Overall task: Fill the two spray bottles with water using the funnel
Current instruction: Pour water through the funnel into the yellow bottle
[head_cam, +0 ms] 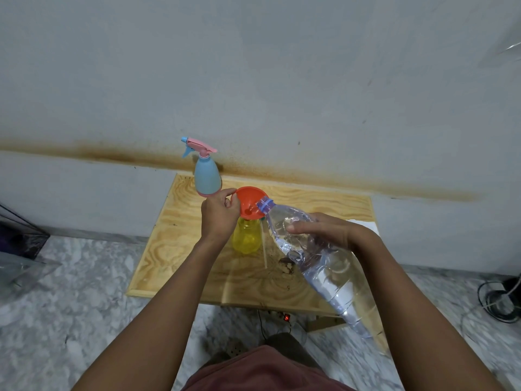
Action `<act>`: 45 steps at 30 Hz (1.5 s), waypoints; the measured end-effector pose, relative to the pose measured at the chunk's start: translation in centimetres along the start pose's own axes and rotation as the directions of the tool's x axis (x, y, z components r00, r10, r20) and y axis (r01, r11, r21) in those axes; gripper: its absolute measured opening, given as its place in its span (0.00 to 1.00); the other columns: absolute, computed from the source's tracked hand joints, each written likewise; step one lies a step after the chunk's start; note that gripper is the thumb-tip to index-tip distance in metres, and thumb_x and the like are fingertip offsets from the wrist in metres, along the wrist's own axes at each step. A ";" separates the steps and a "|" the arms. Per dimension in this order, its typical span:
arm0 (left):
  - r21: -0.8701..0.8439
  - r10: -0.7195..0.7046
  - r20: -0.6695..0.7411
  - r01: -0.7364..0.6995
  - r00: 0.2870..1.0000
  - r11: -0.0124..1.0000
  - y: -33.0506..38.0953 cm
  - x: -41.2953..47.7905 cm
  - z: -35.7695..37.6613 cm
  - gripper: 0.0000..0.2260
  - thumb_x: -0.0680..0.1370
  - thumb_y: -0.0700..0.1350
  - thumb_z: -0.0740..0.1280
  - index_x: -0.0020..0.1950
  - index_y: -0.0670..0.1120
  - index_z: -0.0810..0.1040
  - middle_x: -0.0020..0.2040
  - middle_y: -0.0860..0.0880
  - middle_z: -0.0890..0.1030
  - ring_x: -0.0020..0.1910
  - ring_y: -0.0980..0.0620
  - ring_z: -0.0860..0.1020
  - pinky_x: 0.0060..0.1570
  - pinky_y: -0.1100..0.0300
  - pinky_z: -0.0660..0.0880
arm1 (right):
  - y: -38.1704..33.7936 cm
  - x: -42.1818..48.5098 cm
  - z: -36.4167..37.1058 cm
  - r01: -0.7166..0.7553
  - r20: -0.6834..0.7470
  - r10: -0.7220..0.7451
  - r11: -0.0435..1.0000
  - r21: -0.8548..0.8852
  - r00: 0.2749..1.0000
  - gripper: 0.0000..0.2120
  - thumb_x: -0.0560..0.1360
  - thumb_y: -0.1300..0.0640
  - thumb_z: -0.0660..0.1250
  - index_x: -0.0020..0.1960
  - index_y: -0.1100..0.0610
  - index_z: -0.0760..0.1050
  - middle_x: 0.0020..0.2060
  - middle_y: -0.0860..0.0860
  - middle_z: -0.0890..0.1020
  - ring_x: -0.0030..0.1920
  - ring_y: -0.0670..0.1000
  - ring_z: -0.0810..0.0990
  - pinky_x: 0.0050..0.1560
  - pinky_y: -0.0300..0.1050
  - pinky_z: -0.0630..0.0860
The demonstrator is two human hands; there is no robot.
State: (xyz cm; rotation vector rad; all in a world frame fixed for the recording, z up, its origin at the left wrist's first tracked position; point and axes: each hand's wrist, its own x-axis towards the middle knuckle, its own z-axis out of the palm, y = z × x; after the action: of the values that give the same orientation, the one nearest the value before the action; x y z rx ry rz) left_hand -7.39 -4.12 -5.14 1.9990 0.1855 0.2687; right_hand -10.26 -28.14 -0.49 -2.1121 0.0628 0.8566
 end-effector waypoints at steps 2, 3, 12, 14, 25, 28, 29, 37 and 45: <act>0.003 0.005 -0.001 -0.005 1.000 1.000 0.0 0.0 0.0 0.12 0.80 0.40 0.64 0.61 0.41 0.82 0.26 0.54 0.70 0.27 0.58 0.68 0.36 0.59 0.70 | 0.1 0.0 -0.1 -0.005 0.004 0.005 1.000 0.004 1.000 0.28 0.56 0.23 0.71 0.46 0.40 0.80 0.38 0.51 0.81 0.36 0.51 0.78 0.41 0.45 0.72; 0.005 0.006 -0.002 -0.006 1.000 1.000 0.1 0.0 0.0 0.12 0.80 0.40 0.64 0.61 0.41 0.82 0.27 0.55 0.70 0.27 0.58 0.68 0.36 0.60 0.70 | 0.0 -0.2 -0.1 0.000 0.018 -0.001 1.000 0.014 1.000 0.25 0.58 0.24 0.71 0.45 0.40 0.81 0.36 0.50 0.81 0.34 0.50 0.77 0.39 0.45 0.72; 0.010 -0.003 -0.004 0.003 1.000 1.000 0.2 0.0 0.0 0.12 0.80 0.40 0.64 0.61 0.41 0.82 0.26 0.55 0.70 0.27 0.58 0.68 0.36 0.61 0.70 | -0.4 -0.5 0.0 0.039 0.075 -0.045 0.995 0.091 0.996 0.22 0.61 0.29 0.72 0.51 0.38 0.82 0.47 0.59 0.86 0.44 0.61 0.83 0.52 0.55 0.77; 0.012 -0.007 -0.003 0.007 1.000 1.000 0.2 0.0 0.0 0.12 0.80 0.40 0.64 0.61 0.41 0.82 0.26 0.55 0.70 0.26 0.58 0.68 0.35 0.61 0.70 | -0.4 -0.4 0.0 0.048 0.066 -0.053 0.996 0.073 0.996 0.25 0.61 0.28 0.72 0.53 0.38 0.82 0.50 0.56 0.86 0.51 0.66 0.83 0.60 0.62 0.76; 0.005 -0.018 -0.008 0.018 1.000 1.000 0.5 -0.2 -0.1 0.12 0.80 0.40 0.64 0.62 0.41 0.82 0.28 0.53 0.72 0.27 0.59 0.69 0.33 0.67 0.69 | -1.1 -1.3 -0.1 0.006 0.071 -0.012 0.997 0.073 0.997 0.15 0.65 0.33 0.71 0.46 0.41 0.82 0.34 0.52 0.84 0.32 0.52 0.81 0.38 0.44 0.73; -0.006 -0.020 -0.007 0.020 1.000 1.000 0.6 -0.3 -0.2 0.13 0.80 0.40 0.64 0.62 0.40 0.82 0.38 0.37 0.82 0.29 0.54 0.73 0.34 0.70 0.68 | -1.2 -1.4 -0.2 0.014 0.062 -0.019 0.997 0.075 0.998 0.14 0.68 0.35 0.72 0.49 0.41 0.81 0.32 0.51 0.84 0.32 0.52 0.81 0.39 0.44 0.72; -0.010 -0.021 -0.007 0.021 1.000 1.000 0.6 -0.3 -0.3 0.13 0.80 0.40 0.64 0.62 0.40 0.82 0.40 0.36 0.82 0.29 0.53 0.74 0.34 0.70 0.68 | -1.1 -1.3 -0.1 0.015 0.061 -0.020 0.997 0.080 0.998 0.15 0.68 0.35 0.72 0.50 0.41 0.81 0.32 0.51 0.84 0.33 0.53 0.81 0.40 0.45 0.73; 0.028 -0.011 0.003 0.011 1.000 1.000 0.6 -0.3 -0.3 0.13 0.81 0.40 0.64 0.62 0.40 0.82 0.39 0.37 0.82 0.29 0.53 0.74 0.33 0.69 0.67 | -0.8 -0.9 0.0 0.048 0.020 -0.050 0.998 0.051 0.999 0.27 0.59 0.28 0.71 0.52 0.42 0.82 0.38 0.53 0.85 0.37 0.52 0.83 0.44 0.47 0.75; 0.015 -0.014 0.006 0.014 1.000 1.000 0.7 -0.3 -0.3 0.13 0.81 0.40 0.64 0.63 0.40 0.82 0.42 0.35 0.83 0.28 0.59 0.70 0.32 0.68 0.67 | -1.4 -0.7 0.4 0.123 0.041 -0.125 0.992 0.042 0.991 0.24 0.65 0.33 0.73 0.58 0.40 0.78 0.37 0.45 0.86 0.37 0.45 0.84 0.41 0.40 0.80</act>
State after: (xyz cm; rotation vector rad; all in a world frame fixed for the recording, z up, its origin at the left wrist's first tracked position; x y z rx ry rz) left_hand -7.74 -4.29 -4.40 2.0123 0.1983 0.2534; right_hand -10.54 -27.13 0.72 -2.0365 -0.0730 0.8205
